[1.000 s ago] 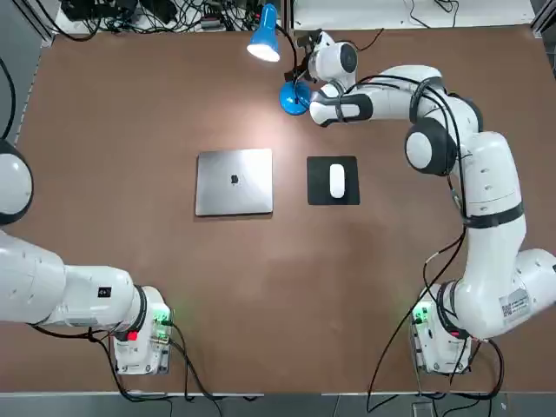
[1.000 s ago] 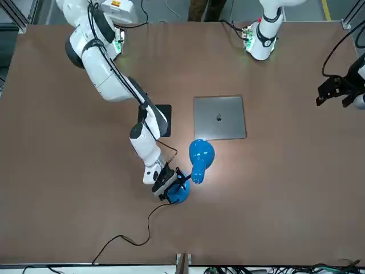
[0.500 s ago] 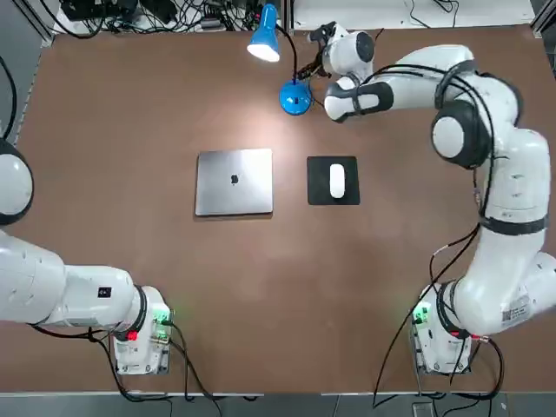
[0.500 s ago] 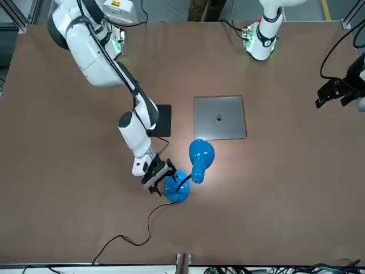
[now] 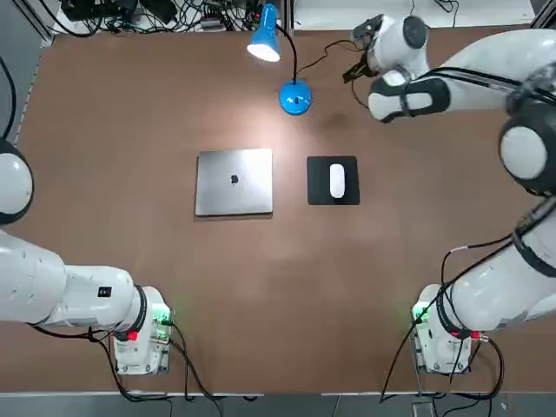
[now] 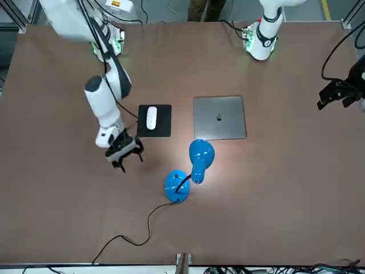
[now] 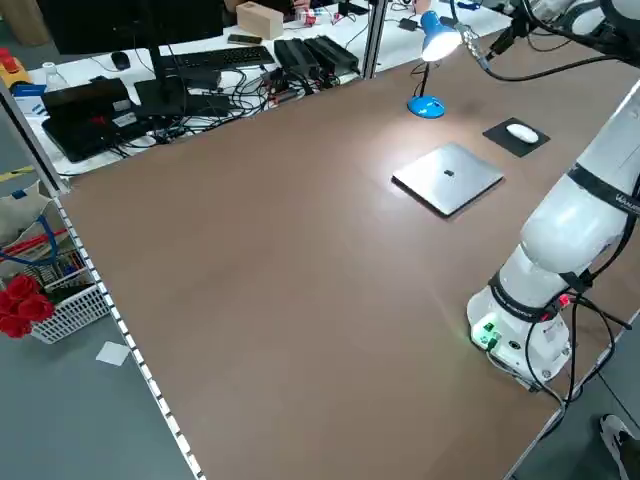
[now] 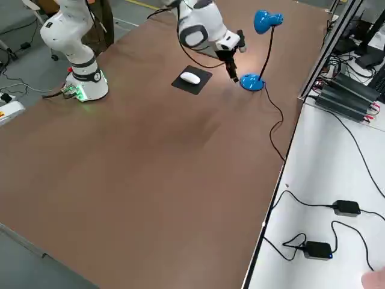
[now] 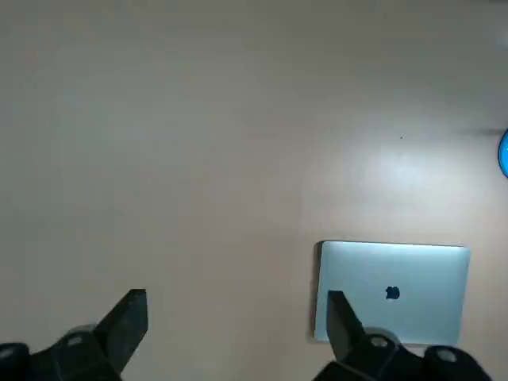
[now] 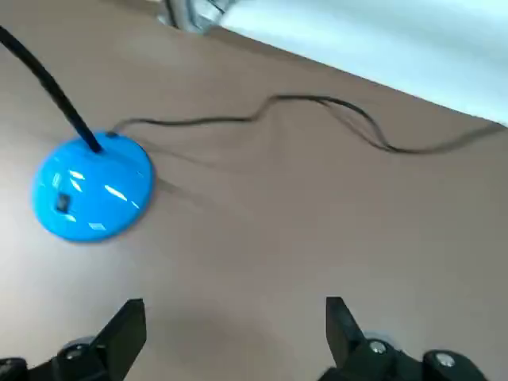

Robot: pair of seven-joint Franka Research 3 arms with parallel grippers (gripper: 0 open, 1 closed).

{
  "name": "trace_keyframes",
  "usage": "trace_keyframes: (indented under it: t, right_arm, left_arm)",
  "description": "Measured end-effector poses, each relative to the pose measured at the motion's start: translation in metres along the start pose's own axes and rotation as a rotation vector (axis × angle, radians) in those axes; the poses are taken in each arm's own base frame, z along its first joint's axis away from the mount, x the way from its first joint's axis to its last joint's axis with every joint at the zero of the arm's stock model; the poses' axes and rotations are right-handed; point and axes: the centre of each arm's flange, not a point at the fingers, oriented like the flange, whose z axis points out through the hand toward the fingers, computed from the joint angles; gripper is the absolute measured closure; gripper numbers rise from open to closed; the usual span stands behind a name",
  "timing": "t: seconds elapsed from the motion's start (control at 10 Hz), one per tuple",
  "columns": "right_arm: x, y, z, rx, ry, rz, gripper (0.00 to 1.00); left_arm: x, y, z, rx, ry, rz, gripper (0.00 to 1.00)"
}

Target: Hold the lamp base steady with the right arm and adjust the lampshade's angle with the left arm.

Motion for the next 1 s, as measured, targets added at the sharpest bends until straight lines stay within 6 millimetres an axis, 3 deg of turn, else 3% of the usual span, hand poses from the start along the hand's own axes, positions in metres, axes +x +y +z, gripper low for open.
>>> trace_keyframes:
  t: [0.3,0.5,0.6,0.8,1.0]
  right_arm:
    - [0.012,0.021,-0.082,-0.017,-0.163,0.122,0.00]
    - [0.035,0.045,-0.129,0.015,-0.276,0.228,0.00]
    - [0.039,0.075,-0.150,0.028,-0.314,0.307,0.00]
    - [0.021,0.149,-0.187,0.027,-0.395,0.456,0.00]
    - [0.005,0.204,-0.224,0.018,-0.439,0.557,0.00]
  left_arm:
    - [0.001,0.000,0.002,0.000,-0.001,0.001,0.00]
    - [0.002,0.000,0.003,0.000,0.001,0.001,0.00]
    - [0.002,0.000,0.003,0.000,0.003,0.001,0.00]
    - [0.002,0.000,0.003,0.000,0.004,0.001,0.00]
    - [0.003,0.000,0.003,0.000,0.004,0.001,0.00]
